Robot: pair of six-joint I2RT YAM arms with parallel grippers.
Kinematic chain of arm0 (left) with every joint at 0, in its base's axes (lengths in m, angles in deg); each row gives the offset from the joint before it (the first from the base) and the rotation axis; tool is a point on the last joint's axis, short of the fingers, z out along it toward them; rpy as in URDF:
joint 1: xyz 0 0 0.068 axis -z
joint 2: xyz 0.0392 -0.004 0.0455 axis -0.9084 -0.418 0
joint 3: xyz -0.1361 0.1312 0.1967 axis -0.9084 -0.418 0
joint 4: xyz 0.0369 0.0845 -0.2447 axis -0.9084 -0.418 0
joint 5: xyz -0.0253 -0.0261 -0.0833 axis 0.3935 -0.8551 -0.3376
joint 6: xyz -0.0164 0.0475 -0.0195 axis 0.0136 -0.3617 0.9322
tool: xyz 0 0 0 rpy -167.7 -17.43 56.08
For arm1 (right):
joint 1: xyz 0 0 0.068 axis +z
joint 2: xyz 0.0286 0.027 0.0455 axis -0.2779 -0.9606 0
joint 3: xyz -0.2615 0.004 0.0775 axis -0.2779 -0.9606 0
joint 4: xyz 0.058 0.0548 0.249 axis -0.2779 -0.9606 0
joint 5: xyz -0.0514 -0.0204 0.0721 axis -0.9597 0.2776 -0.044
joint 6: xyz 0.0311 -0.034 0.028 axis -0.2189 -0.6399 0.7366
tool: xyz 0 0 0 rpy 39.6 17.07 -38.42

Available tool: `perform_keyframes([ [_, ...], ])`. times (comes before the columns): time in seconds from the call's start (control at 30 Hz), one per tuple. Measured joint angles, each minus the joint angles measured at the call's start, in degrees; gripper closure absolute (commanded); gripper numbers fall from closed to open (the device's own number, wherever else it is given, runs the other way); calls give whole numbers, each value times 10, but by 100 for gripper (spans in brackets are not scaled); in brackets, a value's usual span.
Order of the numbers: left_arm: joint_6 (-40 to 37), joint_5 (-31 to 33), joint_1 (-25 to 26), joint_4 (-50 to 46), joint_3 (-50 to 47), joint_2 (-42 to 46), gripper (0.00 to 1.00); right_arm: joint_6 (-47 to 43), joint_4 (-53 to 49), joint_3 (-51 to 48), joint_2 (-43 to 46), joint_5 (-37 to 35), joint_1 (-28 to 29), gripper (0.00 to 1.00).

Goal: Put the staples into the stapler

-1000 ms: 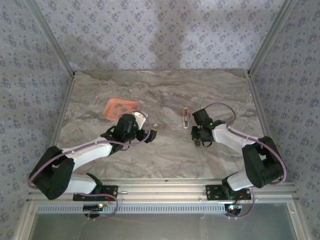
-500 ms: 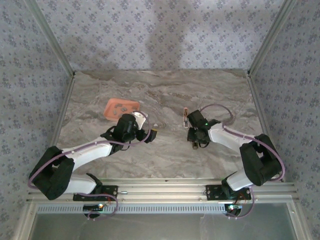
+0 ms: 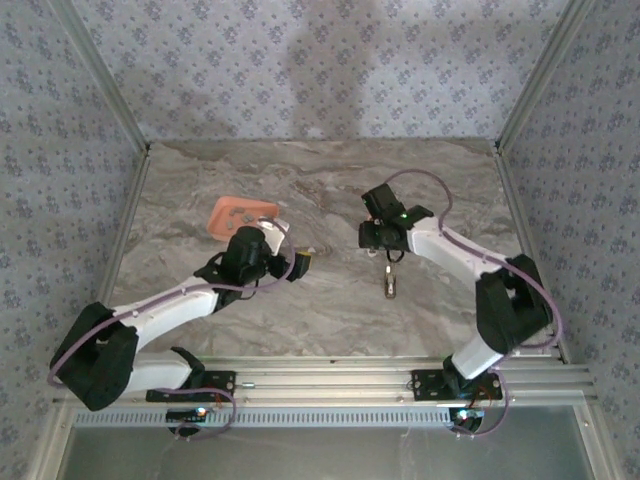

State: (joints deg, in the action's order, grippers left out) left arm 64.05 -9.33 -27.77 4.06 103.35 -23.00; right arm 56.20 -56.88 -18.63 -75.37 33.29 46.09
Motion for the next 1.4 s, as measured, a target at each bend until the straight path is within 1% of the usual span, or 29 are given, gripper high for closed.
perform_keyframes([
  [0.13, 0, 8, -10, -1, -11, 18, 2, -28, 5, 30, -67, 15, -23, 39],
  [0.23, 0, 9, -18, -2, -15, 26, 2, -40, 15, 47, -99, 28, -37, 40],
  [0.4, 0, 10, -28, -2, -16, 26, 1, -53, 32, 73, -137, 46, -47, 42],
  [0.6, 4, 10, -34, -3, -16, 23, 2, -55, 50, 89, -178, 63, -52, 47],
  [0.63, 4, 10, -34, -2, -16, 22, 2, -56, 53, 90, -184, 65, -52, 49],
  [0.73, 4, 10, -35, -2, -16, 16, 2, -60, 55, 94, -198, 67, -52, 64],
  [0.8, 4, 10, -37, -3, -16, 14, 2, -59, 55, 94, -201, 65, -52, 71],
  [0.83, 4, 10, -38, -3, -16, 13, 1, -58, 55, 94, -202, 62, -52, 73],
  [0.93, 4, 10, -38, -4, -16, 13, 2, -56, 56, 95, -200, 50, -49, 77],
  [1.1, 4, 7, -38, -5, -16, 13, 1, -34, 53, 75, -163, 23, -28, 78],
  [1.27, 4, 5, -40, -10, -16, 26, 2, 20, 49, 26, -75, 1, 29, 77],
  [1.4, 4, 3, -42, -15, -16, 42, 2, 67, 42, -23, -31, -13, 71, 77],
])
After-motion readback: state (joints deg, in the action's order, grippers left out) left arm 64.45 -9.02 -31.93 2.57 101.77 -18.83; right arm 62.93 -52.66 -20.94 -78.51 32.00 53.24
